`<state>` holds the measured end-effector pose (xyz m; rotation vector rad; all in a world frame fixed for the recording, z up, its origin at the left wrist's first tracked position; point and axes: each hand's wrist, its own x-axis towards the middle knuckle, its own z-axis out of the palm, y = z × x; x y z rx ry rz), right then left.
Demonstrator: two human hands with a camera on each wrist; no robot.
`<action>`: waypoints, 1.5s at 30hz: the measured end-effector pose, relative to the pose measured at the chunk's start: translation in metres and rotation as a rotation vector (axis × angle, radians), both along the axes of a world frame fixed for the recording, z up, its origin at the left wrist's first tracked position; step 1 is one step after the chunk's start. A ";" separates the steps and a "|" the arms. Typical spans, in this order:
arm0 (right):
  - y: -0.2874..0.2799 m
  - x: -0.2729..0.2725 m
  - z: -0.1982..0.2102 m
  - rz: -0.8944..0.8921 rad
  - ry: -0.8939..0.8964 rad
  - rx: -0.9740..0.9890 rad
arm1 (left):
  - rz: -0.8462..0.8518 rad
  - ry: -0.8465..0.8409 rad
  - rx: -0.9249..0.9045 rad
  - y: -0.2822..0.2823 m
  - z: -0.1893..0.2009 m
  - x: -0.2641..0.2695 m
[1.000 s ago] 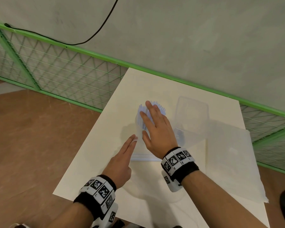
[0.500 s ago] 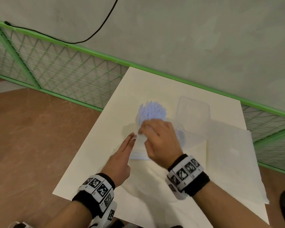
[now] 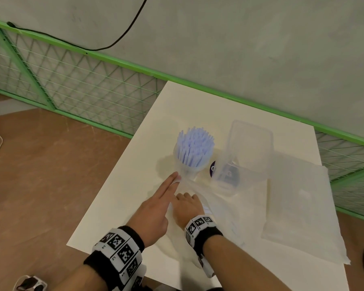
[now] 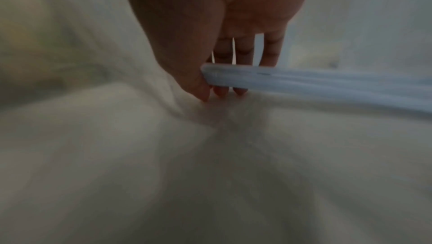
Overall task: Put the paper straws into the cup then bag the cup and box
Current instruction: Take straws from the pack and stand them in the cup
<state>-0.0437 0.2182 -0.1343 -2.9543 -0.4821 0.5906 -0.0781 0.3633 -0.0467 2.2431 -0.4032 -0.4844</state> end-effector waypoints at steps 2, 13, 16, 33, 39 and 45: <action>-0.003 -0.004 0.002 -0.030 0.016 0.049 | 0.011 -0.012 0.006 0.002 0.000 0.002; -0.032 -0.042 0.077 -0.400 -0.228 0.832 | 0.158 -0.162 0.022 0.008 -0.009 0.019; -0.046 -0.050 0.075 -0.486 -0.172 0.820 | 0.070 -0.195 -0.038 0.015 -0.016 0.011; -0.099 -0.051 0.208 -0.602 -0.331 1.002 | -0.274 -0.301 0.300 0.018 -0.079 0.000; -0.123 -0.040 0.145 -0.731 -0.420 0.673 | -0.457 -0.352 0.536 0.018 -0.115 -0.020; -0.124 -0.040 0.080 -0.689 -0.244 0.518 | -0.306 -0.362 0.562 0.023 -0.090 -0.005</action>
